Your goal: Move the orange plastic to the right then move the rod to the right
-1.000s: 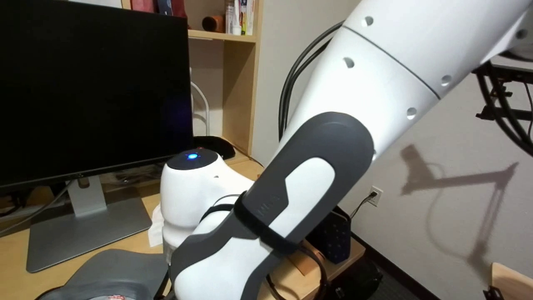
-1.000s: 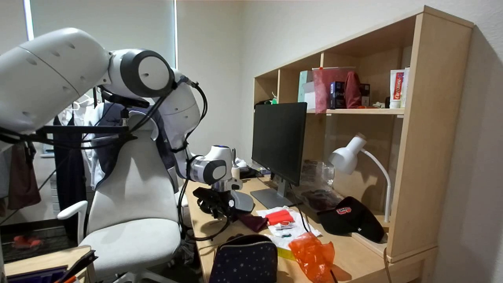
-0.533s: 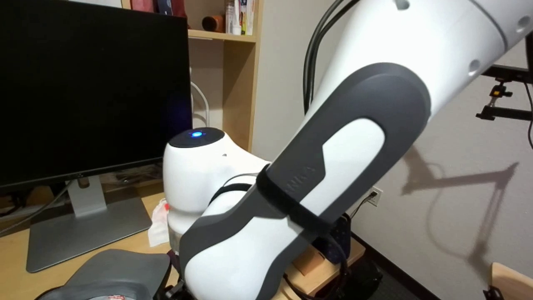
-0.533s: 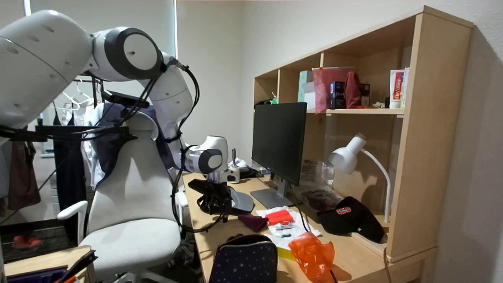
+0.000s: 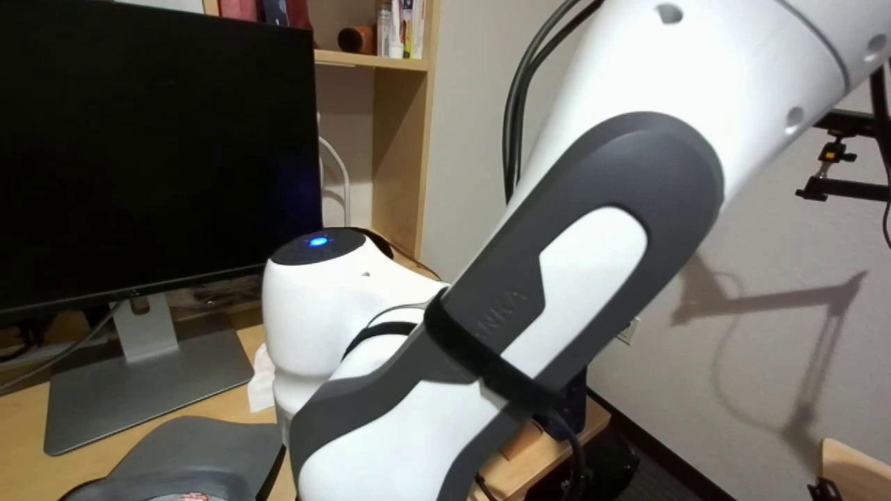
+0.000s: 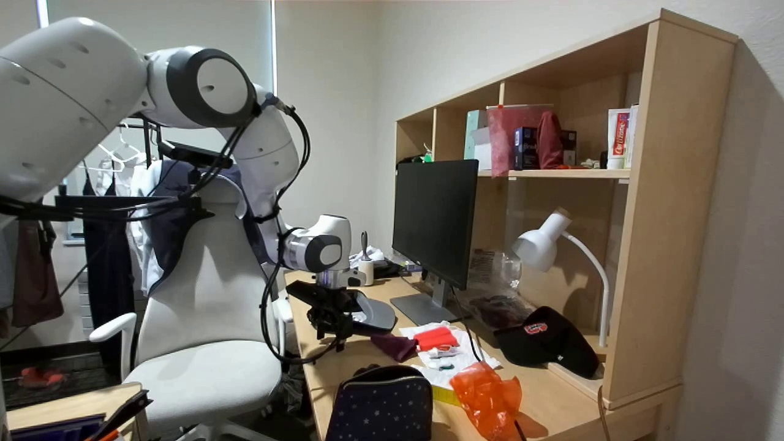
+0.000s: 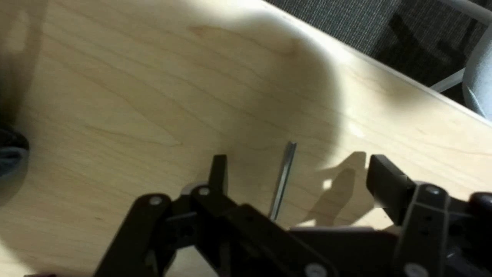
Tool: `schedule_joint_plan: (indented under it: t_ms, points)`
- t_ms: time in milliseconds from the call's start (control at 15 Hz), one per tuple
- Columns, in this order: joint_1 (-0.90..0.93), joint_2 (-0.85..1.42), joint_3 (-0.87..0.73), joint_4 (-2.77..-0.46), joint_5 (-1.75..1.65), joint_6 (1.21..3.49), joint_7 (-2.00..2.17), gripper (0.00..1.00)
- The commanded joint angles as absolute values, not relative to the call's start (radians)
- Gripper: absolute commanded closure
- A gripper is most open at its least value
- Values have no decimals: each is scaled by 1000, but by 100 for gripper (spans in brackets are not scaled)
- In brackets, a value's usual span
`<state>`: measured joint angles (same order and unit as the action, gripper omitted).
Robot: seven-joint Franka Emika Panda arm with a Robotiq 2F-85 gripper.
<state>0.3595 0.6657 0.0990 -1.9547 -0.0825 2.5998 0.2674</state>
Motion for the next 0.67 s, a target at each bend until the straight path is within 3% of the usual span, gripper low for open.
schedule_joint_plan:
  t_ms: [0, 533, 600]
  points:
    - [324, 668, 128, -1966, -53, 2609, 213, 38]
    - [295, 680, 148, -1954, -50, 2610, 168, 90]
    - [294, 681, 149, -1949, -51, 2606, 164, 91]
